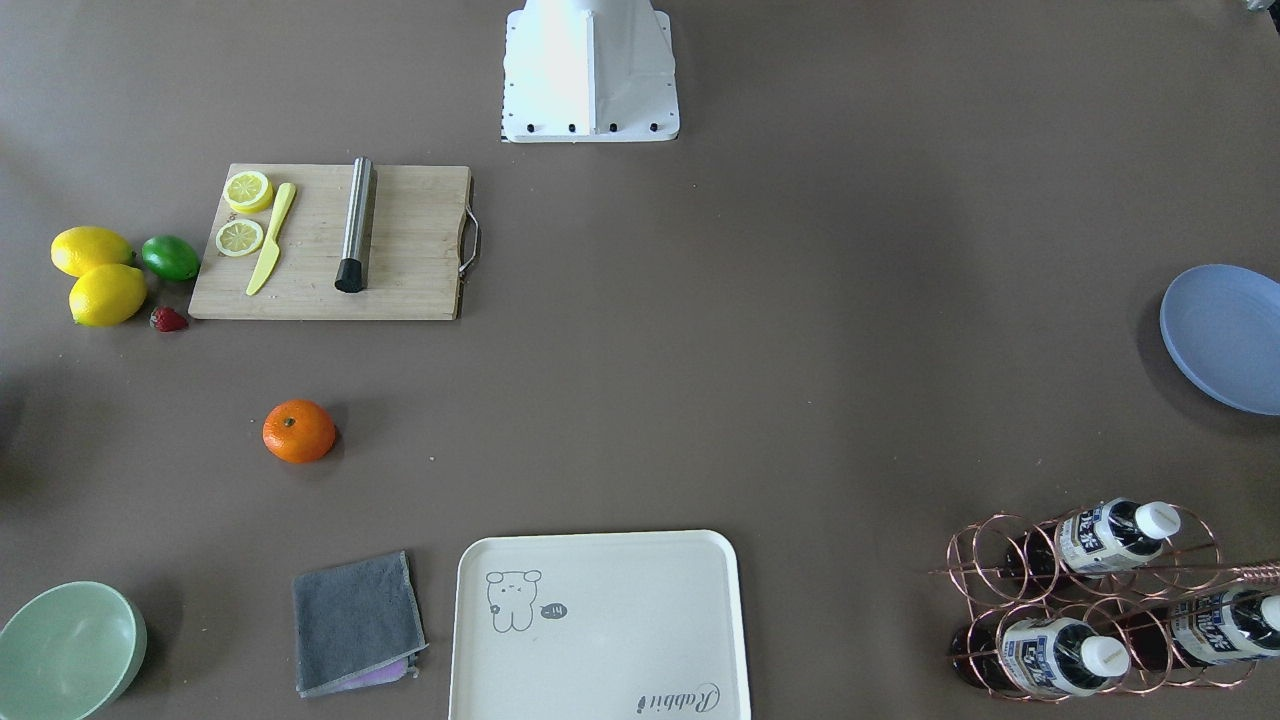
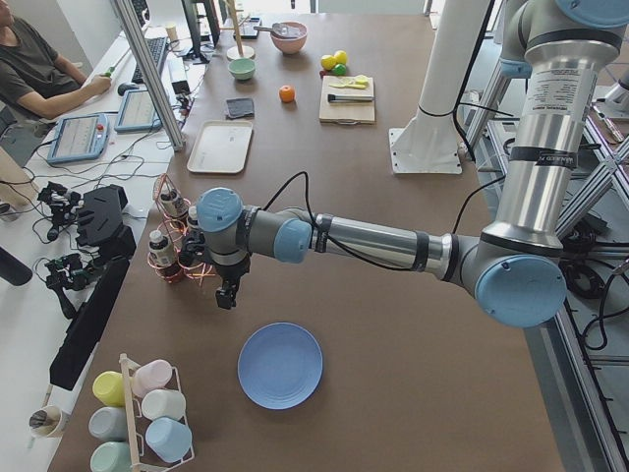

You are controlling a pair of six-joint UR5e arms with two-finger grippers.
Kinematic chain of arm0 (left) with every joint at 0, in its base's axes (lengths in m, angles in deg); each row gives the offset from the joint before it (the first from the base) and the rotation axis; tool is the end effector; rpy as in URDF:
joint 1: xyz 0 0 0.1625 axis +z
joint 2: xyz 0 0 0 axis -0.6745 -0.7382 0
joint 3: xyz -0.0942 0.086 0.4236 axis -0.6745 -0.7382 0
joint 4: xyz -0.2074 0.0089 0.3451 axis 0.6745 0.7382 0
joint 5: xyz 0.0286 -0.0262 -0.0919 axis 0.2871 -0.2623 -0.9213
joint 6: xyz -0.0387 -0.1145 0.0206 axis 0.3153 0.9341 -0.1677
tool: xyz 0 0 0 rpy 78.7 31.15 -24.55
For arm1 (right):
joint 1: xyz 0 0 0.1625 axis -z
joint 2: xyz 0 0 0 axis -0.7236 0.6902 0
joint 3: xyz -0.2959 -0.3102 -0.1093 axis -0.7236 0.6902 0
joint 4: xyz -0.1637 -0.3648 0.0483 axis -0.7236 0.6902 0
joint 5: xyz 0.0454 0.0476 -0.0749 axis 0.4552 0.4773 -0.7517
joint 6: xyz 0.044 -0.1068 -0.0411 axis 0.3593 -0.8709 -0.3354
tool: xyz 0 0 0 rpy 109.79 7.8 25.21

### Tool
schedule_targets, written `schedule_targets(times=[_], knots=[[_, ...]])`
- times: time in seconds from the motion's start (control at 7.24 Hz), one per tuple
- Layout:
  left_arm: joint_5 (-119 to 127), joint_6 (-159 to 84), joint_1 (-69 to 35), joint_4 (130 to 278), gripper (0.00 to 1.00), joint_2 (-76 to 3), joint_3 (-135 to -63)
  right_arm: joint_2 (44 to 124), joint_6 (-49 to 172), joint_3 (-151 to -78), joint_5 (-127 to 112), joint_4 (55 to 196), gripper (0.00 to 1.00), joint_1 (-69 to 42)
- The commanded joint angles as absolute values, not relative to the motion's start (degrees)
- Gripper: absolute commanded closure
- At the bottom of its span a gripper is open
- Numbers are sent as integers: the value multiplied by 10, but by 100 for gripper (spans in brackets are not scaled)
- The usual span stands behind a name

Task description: Pick orange to plate

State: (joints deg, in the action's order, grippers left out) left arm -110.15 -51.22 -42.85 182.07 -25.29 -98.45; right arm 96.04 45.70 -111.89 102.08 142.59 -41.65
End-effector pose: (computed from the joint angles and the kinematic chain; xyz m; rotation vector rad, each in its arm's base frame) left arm 0.0004 -0.5592 0.6018 0.1716 0.8047 0.1468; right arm 0.0312 -0.5473 0.6258 0.0601 -0.7454 -0.0568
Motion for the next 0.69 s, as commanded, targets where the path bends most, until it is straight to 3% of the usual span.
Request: schedule_targets(times=[0.0, 0.55], knots=[[-1102, -512, -428, 1821, 3, -253, -990, 961, 457, -1120, 1013, 1434, 0, -417], [-1104, -510, -426, 1819, 3, -253, -991, 973, 457, -1120, 1021, 1444, 0, -417]])
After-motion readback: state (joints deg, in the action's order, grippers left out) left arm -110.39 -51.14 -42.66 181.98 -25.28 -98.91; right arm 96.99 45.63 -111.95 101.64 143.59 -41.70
